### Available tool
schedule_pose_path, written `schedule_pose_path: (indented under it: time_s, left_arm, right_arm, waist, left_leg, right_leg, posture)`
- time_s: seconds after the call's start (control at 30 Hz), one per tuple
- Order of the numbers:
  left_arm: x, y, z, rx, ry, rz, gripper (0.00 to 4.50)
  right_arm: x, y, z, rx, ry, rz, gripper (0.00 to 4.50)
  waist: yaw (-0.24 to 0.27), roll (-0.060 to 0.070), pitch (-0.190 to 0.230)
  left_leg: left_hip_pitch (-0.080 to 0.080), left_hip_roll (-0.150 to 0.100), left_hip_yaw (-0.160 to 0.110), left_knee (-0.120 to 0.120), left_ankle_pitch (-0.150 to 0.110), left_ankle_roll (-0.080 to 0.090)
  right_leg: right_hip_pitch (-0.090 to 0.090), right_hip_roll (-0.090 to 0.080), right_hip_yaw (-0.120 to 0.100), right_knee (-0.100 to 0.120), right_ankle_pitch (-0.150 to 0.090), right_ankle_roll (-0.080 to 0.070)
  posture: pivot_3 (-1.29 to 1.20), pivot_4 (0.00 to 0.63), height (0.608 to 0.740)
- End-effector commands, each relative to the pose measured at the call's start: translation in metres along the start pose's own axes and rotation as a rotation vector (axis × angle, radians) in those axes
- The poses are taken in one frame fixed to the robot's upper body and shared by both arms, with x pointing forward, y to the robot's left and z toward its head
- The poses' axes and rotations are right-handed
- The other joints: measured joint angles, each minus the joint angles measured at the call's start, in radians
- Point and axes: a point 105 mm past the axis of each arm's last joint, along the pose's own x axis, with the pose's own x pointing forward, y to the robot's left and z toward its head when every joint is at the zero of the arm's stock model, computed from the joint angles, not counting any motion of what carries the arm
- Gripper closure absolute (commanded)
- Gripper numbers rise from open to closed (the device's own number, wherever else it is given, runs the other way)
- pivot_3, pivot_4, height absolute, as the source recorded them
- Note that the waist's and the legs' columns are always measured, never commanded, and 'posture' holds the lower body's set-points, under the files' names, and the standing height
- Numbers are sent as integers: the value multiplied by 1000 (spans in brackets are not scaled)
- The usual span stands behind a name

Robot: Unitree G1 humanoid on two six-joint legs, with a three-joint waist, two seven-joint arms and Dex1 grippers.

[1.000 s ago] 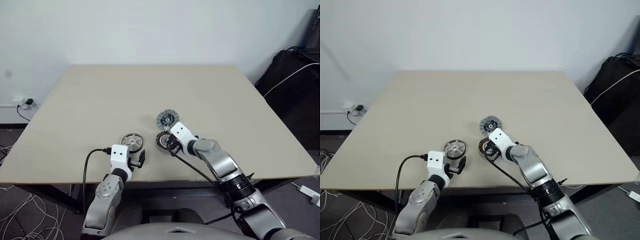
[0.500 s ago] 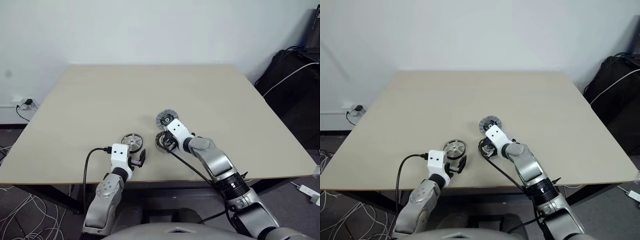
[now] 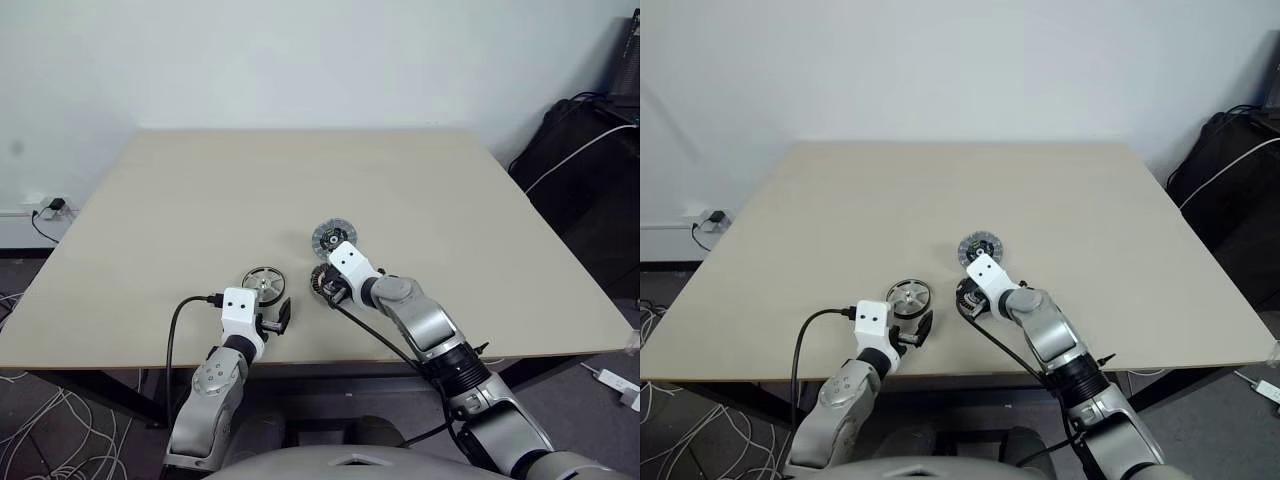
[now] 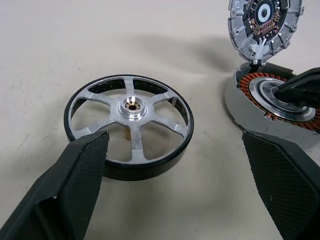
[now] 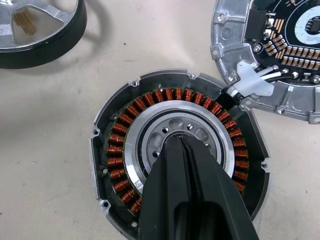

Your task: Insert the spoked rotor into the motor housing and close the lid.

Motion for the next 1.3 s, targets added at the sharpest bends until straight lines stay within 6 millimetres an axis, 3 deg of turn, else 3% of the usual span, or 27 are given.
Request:
schedule_pose_path:
  time_s: [0.03,0.33,0.47,0.67,0.8,0.93,1.07,1.3]
  left_arm:
    - [1,-2,10,-3,-43,-8,0]
    - [1,-2,9,-5,-41,-8,0]
    - [0,-1,10,-3,-45,-3,0]
    - [-2,12,27,-23,-142,61,0]
    - [-5,19,37,-70,-205,95,0]
    - [-5,43,29,-228,-197,217,0]
    - [-1,55,20,-323,-162,247,0]
    - [14,49,16,-457,-118,171,0]
  right_arm:
    - [-4,-2,14,-38,-52,-5,4469]
    - [-6,1,11,-46,-42,18,4469]
    - [-13,-7,21,-41,-90,-14,4469]
    - [-29,-18,34,28,-194,-83,4469]
    - [-38,-23,27,79,-227,-125,4469]
    - [-44,-15,8,120,-205,-129,4469]
    - [-46,-6,-4,161,-186,-126,4469]
    - [-48,2,-10,199,-181,-135,4469]
  waist:
    - [0,0,0]
    - [0,0,0]
    - [0,0,0]
    - [2,0,0]
    - [4,0,0]
    - [6,-1,0]
    - [4,-1,0]
    - [6,-5,3]
  left_leg:
    - [0,0,0,0,0,0]
    - [0,0,0,0,0,0]
    - [0,0,0,0,0,0]
    - [0,0,0,0,0,0]
    - [0,0,0,0,0,0]
    - [0,0,0,0,0,0]
    - [0,0,0,0,0,0]
    - [0,0,0,2,0,0]
  right_leg:
    - [0,0,0,0,0,0]
    - [0,0,0,0,0,0]
    - [0,0,0,0,0,0]
    - [0,0,0,0,0,0]
    - [0,0,0,0,0,0]
    - [0,0,0,-1,0,0]
    - [0,0,0,0,0,0]
    - [1,0,-1,1,0,1]
  posture:
    - [0,0,740]
    - [0,0,740]
    - [0,0,740]
    - [0,0,740]
    - [0,0,740]
    - [0,0,740]
    - [0,0,740]
    - [0,0,740]
